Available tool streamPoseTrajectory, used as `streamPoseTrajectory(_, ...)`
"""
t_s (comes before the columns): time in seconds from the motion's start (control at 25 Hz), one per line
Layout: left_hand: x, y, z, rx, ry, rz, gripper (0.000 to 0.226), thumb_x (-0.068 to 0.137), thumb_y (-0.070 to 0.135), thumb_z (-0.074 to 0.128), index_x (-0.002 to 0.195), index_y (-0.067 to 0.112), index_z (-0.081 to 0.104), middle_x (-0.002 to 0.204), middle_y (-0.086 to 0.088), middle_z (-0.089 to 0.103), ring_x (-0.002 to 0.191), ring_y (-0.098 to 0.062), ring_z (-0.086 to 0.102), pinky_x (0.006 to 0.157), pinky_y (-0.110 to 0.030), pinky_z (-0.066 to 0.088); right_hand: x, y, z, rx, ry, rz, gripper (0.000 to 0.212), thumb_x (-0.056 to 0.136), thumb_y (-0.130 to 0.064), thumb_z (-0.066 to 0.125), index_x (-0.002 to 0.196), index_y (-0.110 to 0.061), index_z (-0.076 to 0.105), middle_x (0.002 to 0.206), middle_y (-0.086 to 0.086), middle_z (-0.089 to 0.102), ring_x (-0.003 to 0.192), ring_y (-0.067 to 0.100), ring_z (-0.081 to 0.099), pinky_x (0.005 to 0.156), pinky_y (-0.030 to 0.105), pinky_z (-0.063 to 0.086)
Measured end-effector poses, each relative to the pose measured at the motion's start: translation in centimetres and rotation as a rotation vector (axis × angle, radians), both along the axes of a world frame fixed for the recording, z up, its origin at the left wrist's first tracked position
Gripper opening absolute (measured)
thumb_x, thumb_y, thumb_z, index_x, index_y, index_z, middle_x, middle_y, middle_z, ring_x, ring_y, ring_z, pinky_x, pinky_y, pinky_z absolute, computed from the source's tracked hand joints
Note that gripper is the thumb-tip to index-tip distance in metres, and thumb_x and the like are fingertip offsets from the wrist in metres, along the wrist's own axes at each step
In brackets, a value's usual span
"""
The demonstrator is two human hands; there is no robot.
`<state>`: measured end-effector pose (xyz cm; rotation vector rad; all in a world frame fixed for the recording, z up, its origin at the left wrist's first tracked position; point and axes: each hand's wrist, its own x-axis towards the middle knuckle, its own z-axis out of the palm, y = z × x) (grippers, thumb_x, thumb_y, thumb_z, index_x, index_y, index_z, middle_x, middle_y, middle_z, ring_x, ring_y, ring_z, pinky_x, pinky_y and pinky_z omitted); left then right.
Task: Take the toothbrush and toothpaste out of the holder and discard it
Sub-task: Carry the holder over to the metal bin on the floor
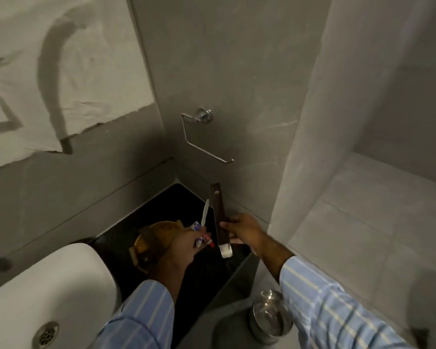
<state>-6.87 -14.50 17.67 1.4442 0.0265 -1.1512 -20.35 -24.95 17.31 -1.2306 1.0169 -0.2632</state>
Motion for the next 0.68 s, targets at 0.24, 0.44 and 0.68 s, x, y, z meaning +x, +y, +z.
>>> streamPoseTrajectory(0.24, -4.5, -0.7, -5.3, 0.233, -0.024, -0.168, 0.014, 0.092, -0.003, 0.059, 0.105, -0.005, 0.064, 0.122, -0.024, 0.064, 0.111, -0.033, 0.063, 0.094, -0.043, 0.053, -5.9, 1.3, -6.0, 0.088, 0.13, -0.072, 0.031, 0.09, -0.017, 0.072, 0.119, -0.008, 0.067, 0.1, 0.005, 0.076, 0.085, 0.014, 0.075, 0.063, 0.022, 0.059)
streamPoseTrajectory(0.44, -9.2, -1.1, -9.8, 0.393, -0.033, -0.332, 0.029, 0.092, -0.001, 0.061, 0.119, -0.01, 0.062, 0.124, -0.029, 0.063, 0.117, -0.04, 0.061, 0.097, -0.052, 0.052, -11.5, 3.2, -11.1, 0.085, 0.221, -0.057, 0.031, 0.093, -0.025, 0.067, 0.118, -0.008, 0.07, 0.093, 0.001, 0.076, 0.08, 0.011, 0.075, 0.062, 0.019, 0.058)
streamPoseTrajectory(0.68, -13.3, -1.3, -14.9, 0.485, -0.104, -0.547, 0.036, 0.09, 0.0, 0.065, 0.123, -0.012, 0.059, 0.127, -0.032, 0.061, 0.12, -0.045, 0.06, 0.099, -0.058, 0.05, -17.4, 5.2, -17.2, 0.296, 0.343, -0.274, 0.007, 0.095, -0.024, 0.063, 0.094, -0.018, 0.066, 0.108, 0.015, 0.072, 0.102, 0.031, 0.072, 0.091, 0.044, 0.061)
